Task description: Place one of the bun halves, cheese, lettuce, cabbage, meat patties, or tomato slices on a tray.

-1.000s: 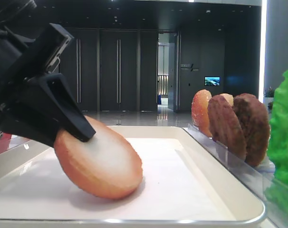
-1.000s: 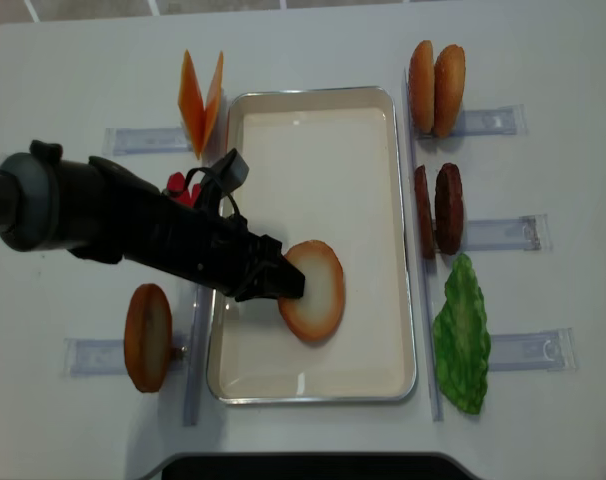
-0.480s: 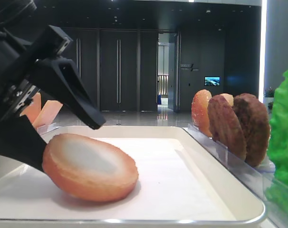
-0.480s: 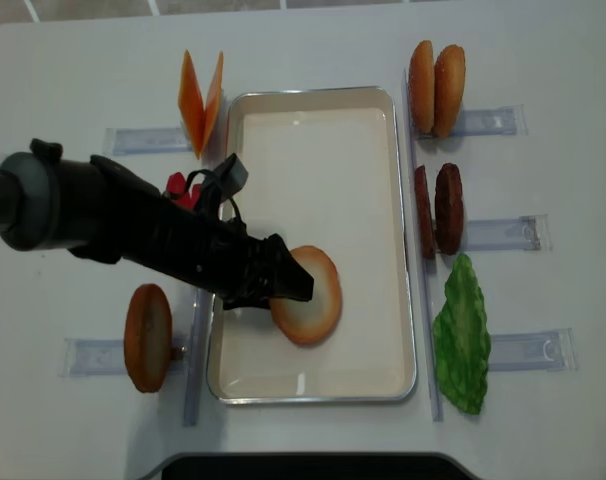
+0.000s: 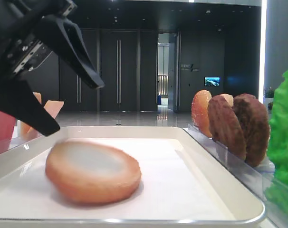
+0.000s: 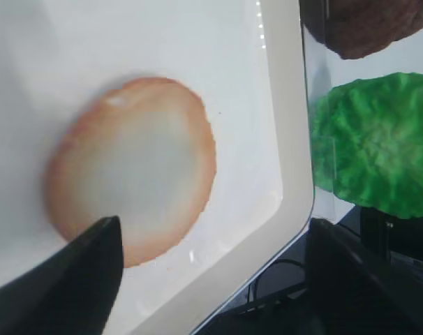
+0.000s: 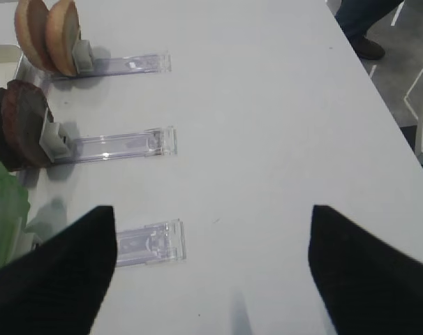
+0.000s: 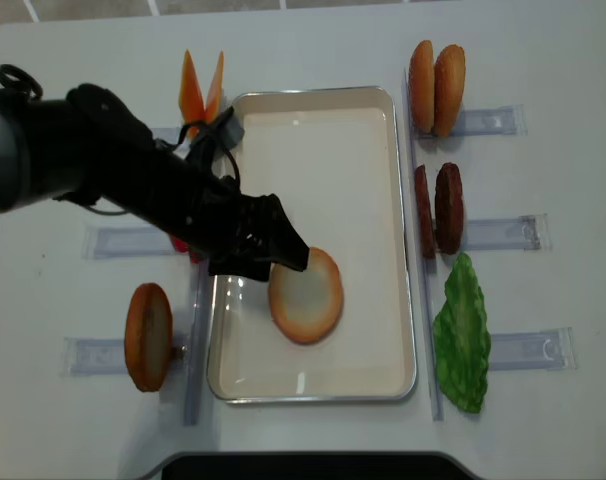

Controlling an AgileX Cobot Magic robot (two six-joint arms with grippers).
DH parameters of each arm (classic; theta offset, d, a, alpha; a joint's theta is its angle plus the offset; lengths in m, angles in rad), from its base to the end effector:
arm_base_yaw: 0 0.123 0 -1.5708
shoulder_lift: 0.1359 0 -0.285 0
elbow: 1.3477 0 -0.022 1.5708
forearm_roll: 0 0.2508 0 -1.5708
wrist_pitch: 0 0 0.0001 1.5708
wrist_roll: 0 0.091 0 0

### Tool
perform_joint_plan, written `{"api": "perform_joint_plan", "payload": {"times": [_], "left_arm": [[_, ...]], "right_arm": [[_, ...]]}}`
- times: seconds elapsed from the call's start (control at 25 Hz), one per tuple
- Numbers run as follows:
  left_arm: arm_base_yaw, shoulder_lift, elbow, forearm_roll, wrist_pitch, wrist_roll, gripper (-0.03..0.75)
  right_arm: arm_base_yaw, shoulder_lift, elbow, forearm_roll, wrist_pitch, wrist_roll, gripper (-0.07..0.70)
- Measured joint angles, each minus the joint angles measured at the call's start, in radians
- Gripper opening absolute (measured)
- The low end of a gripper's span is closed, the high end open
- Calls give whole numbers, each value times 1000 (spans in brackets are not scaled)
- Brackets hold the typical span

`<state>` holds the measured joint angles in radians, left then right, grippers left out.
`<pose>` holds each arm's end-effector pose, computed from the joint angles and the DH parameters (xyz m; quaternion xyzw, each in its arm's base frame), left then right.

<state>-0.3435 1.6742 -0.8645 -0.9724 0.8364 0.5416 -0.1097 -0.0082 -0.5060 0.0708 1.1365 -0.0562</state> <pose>0.2549 -0.1505 0.1817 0.0975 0.9321 -0.3465 0.0397 -0.0095 0.0069 0.2730 0.0203 0.8681 -0.0058 0.4959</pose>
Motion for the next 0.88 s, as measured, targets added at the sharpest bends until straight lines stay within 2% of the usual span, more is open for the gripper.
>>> {"api": "perform_joint_plan", "payload": {"times": [0.2, 0.32, 0.52, 0.64, 0.76, 0.88], "left_arm": [[0, -48, -83, 123, 71, -149, 618], [0, -69, -142, 180, 94, -209, 618], [0, -103, -259, 363, 163, -348, 618], [2, -121, -312, 482, 217, -393, 618], [33, -139, -336, 541, 272, -402, 618], [92, -169, -341, 628, 315, -420, 618]], "right_arm": [[0, 0, 0, 0, 0, 0, 538], [0, 0, 0, 0, 0, 0, 538], [0, 0, 0, 0, 0, 0, 538], [0, 0, 0, 0, 0, 0, 538], [0, 0, 0, 0, 0, 0, 538], [0, 0, 0, 0, 0, 0, 538]]}}
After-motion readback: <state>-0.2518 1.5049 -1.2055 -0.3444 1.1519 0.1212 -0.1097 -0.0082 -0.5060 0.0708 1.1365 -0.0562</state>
